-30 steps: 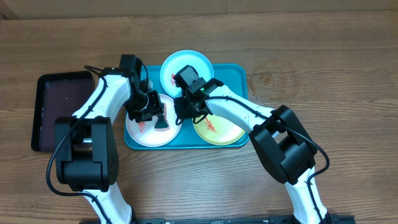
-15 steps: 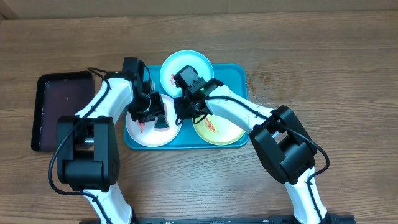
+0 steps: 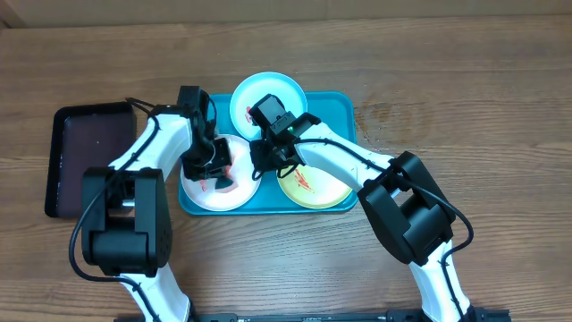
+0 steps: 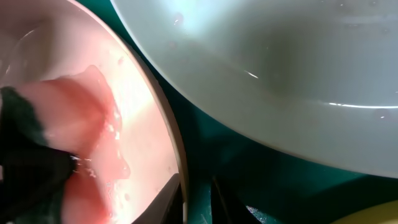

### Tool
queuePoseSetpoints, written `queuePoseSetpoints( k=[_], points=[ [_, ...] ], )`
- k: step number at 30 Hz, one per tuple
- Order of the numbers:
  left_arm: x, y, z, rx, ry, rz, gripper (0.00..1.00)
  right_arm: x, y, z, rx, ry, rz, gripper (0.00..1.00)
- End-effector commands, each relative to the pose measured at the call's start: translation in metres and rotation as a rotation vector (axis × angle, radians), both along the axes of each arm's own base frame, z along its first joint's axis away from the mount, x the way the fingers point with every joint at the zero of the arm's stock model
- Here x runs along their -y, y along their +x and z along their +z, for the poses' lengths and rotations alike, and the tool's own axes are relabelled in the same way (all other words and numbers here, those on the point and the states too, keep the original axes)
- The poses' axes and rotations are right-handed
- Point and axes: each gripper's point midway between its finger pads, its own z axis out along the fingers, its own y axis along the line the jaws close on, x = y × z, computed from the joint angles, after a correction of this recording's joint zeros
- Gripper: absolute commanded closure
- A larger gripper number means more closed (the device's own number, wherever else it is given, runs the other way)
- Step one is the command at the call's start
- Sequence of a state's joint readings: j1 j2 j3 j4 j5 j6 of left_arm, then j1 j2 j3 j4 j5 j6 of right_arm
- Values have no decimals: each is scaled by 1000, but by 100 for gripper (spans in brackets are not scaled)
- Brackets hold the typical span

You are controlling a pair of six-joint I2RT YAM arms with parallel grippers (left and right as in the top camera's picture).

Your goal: Clean dirty plates on tray and stack at the side

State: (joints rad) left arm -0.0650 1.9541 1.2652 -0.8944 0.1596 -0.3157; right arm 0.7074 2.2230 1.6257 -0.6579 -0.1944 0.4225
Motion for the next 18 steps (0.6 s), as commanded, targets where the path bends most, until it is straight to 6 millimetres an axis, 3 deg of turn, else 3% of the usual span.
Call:
queuePoseSetpoints(
  k=[1,6,10,14,18],
  points=[
    [-72,-9,-1,-28,381,7,95,10,-3,-14,-8,-53,-12,83],
    [-111,-10,13,-29,624,-8,96,10,-3,-14,-7,-54,-9,83],
    [-116,-8,16,-20,654,-7,96,10,-3,-14,-7,-54,-9,83],
    [-86,-5,4,-13,467,4,96,10,-3,-14,-7,-54,-9,83],
    [-23,7,-4,32,99,-20,96,10,-3,-14,-7,-53,-9,83]
  ],
)
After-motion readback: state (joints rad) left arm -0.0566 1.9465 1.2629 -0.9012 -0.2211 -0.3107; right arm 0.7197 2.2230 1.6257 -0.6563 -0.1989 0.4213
